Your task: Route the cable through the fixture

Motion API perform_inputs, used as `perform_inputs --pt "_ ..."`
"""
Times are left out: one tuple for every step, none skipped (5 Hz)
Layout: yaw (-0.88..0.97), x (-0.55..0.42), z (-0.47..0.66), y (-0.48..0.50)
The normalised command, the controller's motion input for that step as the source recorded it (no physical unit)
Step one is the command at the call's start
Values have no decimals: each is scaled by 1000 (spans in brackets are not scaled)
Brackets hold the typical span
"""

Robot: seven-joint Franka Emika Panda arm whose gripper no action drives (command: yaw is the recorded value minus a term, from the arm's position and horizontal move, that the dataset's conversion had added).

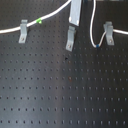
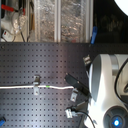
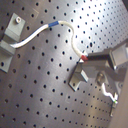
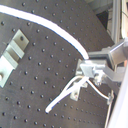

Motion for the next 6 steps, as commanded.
perform_inputs --pt "0 27 1 63" --pt "-446 -195 11 464" --pt "-540 -184 28 442" --pt "-586 -163 43 431" --pt "-803 -194 85 149" --pt "-528 -26 0 1"
